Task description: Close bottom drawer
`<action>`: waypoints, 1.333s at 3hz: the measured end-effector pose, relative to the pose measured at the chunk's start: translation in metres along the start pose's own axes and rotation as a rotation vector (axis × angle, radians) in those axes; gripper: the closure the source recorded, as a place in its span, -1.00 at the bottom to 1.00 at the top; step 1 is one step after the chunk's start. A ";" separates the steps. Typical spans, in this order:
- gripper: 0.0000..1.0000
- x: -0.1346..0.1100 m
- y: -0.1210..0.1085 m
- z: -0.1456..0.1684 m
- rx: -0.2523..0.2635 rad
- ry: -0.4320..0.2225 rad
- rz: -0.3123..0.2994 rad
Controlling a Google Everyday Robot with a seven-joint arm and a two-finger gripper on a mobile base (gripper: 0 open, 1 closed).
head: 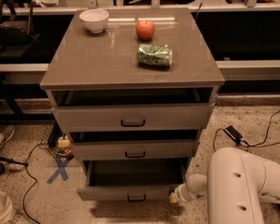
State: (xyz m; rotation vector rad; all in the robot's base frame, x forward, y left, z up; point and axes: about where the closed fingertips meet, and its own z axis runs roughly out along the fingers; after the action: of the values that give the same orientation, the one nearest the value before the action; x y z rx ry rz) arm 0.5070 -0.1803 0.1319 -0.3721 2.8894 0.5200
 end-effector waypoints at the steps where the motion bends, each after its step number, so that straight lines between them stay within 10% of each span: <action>1: 1.00 -0.007 -0.002 0.000 0.003 -0.017 0.001; 2: 1.00 -0.069 -0.011 -0.001 0.008 -0.146 0.006; 4: 1.00 -0.115 -0.017 -0.004 0.007 -0.238 0.011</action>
Offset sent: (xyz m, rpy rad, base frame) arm 0.1630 0.0041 0.0369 0.0774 -0.3142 -0.1295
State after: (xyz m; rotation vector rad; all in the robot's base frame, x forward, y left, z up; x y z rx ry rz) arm 0.6201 -0.1726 0.1561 -0.2731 2.6642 0.5179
